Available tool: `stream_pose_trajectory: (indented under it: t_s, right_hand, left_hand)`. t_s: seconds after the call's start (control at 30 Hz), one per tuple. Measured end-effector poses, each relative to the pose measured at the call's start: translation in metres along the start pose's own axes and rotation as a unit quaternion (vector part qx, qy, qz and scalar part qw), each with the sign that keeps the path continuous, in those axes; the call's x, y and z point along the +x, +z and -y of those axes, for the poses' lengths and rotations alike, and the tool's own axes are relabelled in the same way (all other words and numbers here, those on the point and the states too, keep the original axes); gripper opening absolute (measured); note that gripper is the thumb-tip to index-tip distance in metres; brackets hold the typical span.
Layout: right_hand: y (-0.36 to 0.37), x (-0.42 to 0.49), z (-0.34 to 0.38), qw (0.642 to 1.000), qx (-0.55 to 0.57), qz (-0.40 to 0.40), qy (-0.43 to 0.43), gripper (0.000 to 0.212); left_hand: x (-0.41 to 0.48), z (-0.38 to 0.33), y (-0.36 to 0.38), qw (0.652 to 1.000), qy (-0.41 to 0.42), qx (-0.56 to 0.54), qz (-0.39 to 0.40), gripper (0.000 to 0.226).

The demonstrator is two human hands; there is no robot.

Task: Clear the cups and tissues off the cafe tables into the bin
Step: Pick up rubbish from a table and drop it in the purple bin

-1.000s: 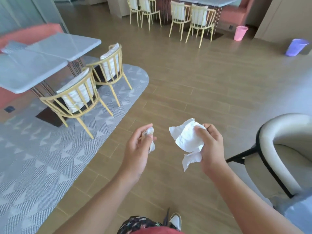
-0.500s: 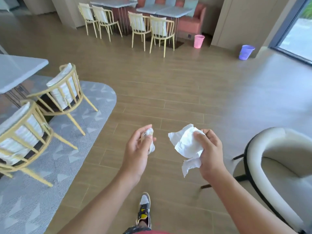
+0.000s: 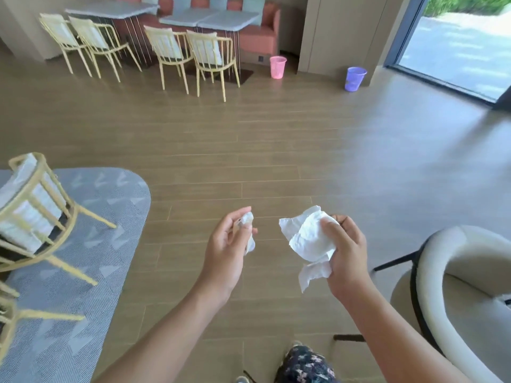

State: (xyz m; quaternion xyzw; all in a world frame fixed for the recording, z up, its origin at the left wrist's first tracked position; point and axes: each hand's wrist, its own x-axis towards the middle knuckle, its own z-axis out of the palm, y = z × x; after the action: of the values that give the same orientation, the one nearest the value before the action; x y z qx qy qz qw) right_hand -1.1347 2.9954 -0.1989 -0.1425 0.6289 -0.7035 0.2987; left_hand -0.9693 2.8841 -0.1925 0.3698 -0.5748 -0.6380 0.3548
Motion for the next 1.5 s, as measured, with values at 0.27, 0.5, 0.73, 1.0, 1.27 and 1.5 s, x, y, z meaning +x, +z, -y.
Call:
stream_pose_trajectory:
  t_s: [0.27, 0.5, 0.73, 1.0, 1.27, 1.5]
  right_hand:
    - [-0.014, 0.155, -0.001, 0.998, 0.034, -0.048, 0.016, 0.037]
    - [-0.044, 0.320, 0.055, 0.998, 0.027, -0.048, -0.007, 0.036]
    - [-0.068, 0.439, 0.097, 0.998, 0.020, -0.062, -0.015, 0.036]
    - [-0.078, 0.557, 0.109, 0.994, -0.021, -0.104, -0.025, 0.030]
    - [-0.051, 0.724, 0.156, 0.987, -0.028, -0.148, -0.051, 0.037]
    - [-0.008, 0.843, 0.175, 0.986, -0.036, -0.149, -0.058, 0.037]
  left_hand:
    - [0.152, 0.011, 0.078, 0.999, -0.011, 0.020, 0.041, 0.022]
    - [0.294, -0.008, 0.174, 0.998, -0.006, 0.030, 0.056, 0.022]
    - [0.403, -0.021, 0.259, 0.996, -0.003, 0.010, 0.091, 0.022]
    - [0.531, -0.014, 0.329, 0.990, -0.002, -0.001, 0.140, 0.021]
    - [0.708, -0.028, 0.391, 0.982, 0.009, -0.038, 0.182, 0.021]
    - [0.837, -0.042, 0.427, 0.981, -0.001, -0.029, 0.190, 0.018]
